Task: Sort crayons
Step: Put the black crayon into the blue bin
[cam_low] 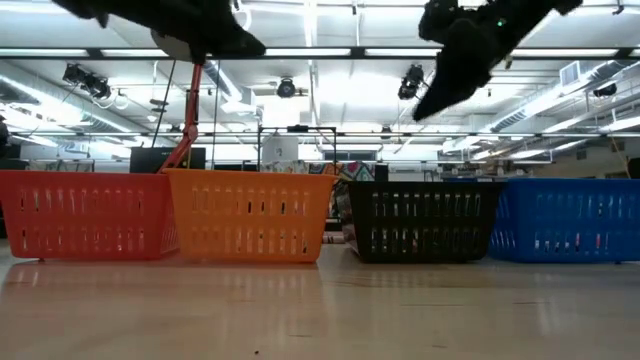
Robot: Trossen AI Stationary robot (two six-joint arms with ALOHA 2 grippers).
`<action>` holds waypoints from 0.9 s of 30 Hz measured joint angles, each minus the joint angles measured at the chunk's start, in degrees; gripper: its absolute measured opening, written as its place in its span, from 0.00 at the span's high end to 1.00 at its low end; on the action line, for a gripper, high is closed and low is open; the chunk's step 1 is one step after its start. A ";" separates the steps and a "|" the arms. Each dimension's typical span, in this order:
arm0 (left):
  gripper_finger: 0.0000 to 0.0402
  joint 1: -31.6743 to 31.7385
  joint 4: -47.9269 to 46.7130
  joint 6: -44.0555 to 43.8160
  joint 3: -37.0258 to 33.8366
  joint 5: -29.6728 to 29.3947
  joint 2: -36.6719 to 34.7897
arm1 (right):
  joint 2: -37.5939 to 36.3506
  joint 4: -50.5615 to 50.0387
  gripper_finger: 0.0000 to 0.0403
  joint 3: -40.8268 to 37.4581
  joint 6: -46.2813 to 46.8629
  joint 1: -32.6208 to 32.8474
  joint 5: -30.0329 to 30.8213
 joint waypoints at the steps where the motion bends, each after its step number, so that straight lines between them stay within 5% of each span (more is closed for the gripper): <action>1: 0.83 0.00 -1.18 -0.91 0.93 -0.01 1.22 | -1.08 3.73 0.73 -1.57 -1.45 -0.64 1.08; 4: 0.83 0.00 -5.26 -2.65 3.25 -0.01 5.07 | -3.13 11.19 0.73 -5.05 -2.50 -2.23 1.85; 12: 0.83 2.78 -14.19 -5.58 8.93 0.32 14.60 | -3.81 9.42 0.73 -7.44 0.08 -3.05 1.76; 18: 0.83 7.61 -19.05 -6.74 15.37 10.15 20.27 | -4.77 16.05 0.73 -13.52 -4.33 -3.20 1.70; 27: 0.83 12.00 -23.63 -4.20 18.83 13.49 28.14 | -11.68 17.21 0.74 -17.18 -8.33 -6.80 1.32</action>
